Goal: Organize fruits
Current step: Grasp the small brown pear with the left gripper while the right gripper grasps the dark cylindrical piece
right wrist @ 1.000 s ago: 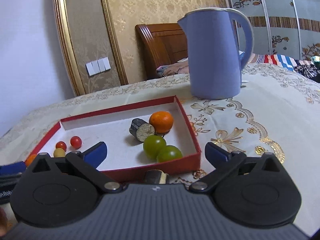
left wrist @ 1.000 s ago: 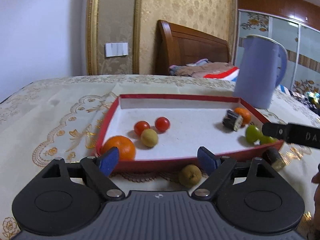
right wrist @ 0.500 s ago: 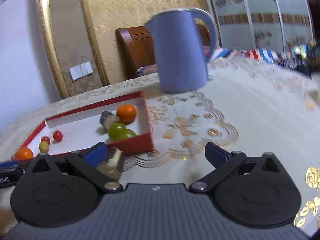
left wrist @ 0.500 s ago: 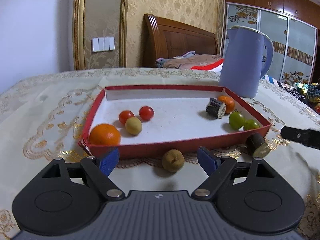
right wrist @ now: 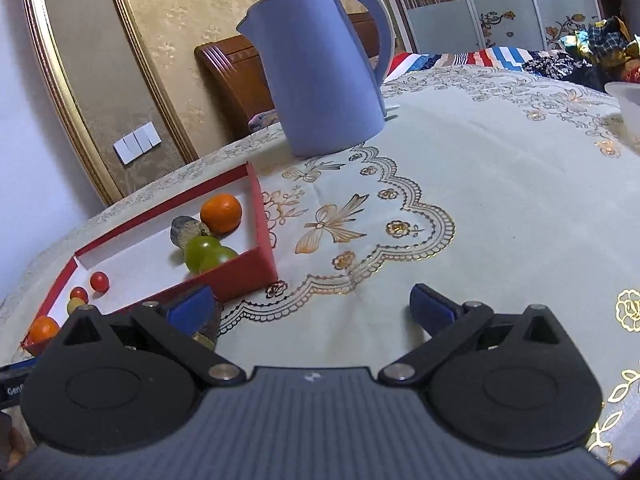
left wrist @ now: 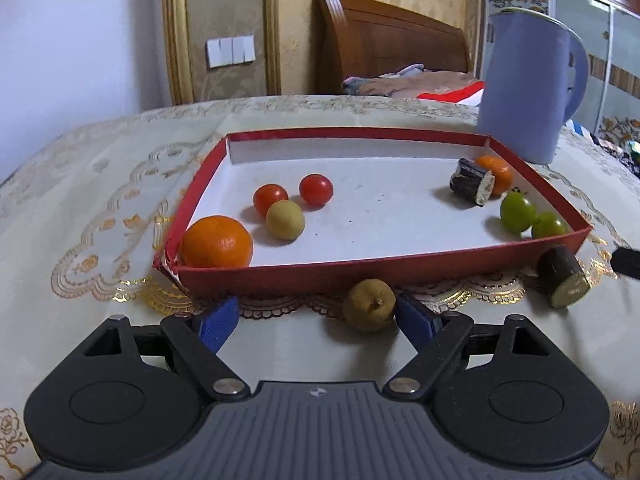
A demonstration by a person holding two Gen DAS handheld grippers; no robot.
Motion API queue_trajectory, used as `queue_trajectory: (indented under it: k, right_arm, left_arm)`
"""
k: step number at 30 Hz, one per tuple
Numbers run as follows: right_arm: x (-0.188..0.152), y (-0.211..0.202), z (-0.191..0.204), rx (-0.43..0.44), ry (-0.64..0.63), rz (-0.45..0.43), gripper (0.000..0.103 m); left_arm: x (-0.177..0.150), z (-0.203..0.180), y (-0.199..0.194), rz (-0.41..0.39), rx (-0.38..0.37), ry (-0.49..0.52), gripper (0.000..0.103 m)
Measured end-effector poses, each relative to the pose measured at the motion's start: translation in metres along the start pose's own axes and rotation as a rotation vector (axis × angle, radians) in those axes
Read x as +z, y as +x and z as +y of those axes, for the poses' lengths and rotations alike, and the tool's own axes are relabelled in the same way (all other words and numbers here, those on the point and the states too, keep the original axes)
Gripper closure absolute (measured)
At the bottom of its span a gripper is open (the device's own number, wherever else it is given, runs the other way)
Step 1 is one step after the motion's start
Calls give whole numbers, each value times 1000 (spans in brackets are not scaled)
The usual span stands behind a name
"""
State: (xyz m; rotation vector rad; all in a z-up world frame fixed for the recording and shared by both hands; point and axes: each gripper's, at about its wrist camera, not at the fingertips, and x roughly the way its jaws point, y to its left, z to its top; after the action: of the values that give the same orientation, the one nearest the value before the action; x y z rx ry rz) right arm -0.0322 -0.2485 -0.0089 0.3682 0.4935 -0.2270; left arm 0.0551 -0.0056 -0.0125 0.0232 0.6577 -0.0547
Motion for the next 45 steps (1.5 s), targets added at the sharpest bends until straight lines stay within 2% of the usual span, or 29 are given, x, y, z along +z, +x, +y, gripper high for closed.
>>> queue_trajectory:
  k: [1, 2, 3, 5, 11, 18, 27, 29, 30, 35, 39, 43, 45]
  right_arm:
    - [0, 0, 1, -2, -3, 0, 0]
    - [0, 0, 1, -3, -5, 0, 0]
    - [0, 1, 1, -4, -5, 1, 0]
    - [0, 1, 1, -6, -7, 3, 0]
    - [0, 0, 3, -10, -14, 2, 0]
    - [-2, -2, 13, 4, -78, -11, 0]
    - [-10, 5, 55, -24, -322, 36, 0]
    - [-10, 9, 60, -14, -350, 58, 6]
    - [-10, 10, 62, -9, -344, 62, 10]
    - [-7, 22, 68, 23, -312, 107, 11]
    - [-8, 25, 74, 7, -312, 110, 14]
    - [-9, 26, 79, 52, -300, 127, 14]
    - [-10, 27, 82, 43, -306, 128, 14]
  left_arm:
    - [-1, -1, 0, 1, 0, 2, 21]
    - [-1, -1, -1, -5, -12, 9, 34]
    - [-2, -3, -3, -15, -17, 19, 42]
    - [-3, -6, -4, -18, 15, 36, 60]
    - [-2, 2, -5, -21, -7, 2, 76]
    - [-2, 12, -7, -24, 5, -36, 76]
    - [-2, 11, -8, -24, 7, -28, 76]
    - [-2, 12, -8, -24, 6, -30, 76]
    - [-2, 12, -8, -24, 6, -30, 76]
    - [-2, 12, -8, -24, 7, -28, 76]
    - [-2, 12, -8, -24, 8, -27, 76]
    - [-2, 12, -8, -24, 7, -28, 76]
    - [-2, 12, -8, -24, 8, -28, 76]
